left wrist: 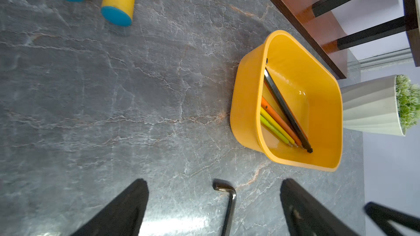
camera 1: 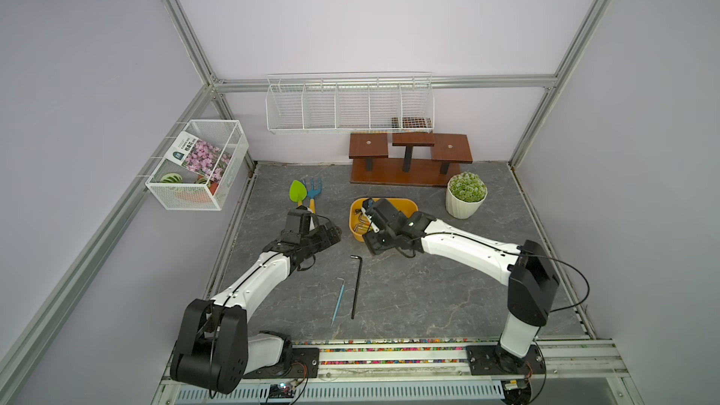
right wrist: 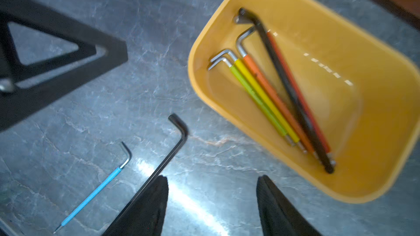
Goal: Put the hex key on the desktop into the storage box
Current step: Place the Allen key in the storage box, then pick up the Allen key from the center of the board.
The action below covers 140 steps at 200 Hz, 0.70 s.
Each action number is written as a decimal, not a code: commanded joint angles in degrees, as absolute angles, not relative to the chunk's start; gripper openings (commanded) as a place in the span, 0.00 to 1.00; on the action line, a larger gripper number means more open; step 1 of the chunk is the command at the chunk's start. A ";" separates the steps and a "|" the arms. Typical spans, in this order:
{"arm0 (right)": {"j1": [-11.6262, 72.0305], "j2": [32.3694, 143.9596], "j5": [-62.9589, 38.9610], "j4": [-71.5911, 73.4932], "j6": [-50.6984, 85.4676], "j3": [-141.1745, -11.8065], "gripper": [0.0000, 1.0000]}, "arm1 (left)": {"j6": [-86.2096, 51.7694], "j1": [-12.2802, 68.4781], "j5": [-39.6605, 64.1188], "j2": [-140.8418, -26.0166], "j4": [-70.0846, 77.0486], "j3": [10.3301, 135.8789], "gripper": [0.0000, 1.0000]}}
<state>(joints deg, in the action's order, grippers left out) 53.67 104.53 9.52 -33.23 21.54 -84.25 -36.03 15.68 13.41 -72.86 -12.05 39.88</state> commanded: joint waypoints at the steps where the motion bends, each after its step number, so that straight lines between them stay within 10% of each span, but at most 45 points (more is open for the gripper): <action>1: 56.06 107.19 12.08 -34.45 32.69 -83.21 0.67 | -36.37 15.34 12.42 -70.37 -12.87 38.77 0.96; 140: 60.11 122.01 8.90 -36.22 42.90 -88.71 0.64 | -35.58 15.30 10.62 -66.53 -16.32 37.28 0.96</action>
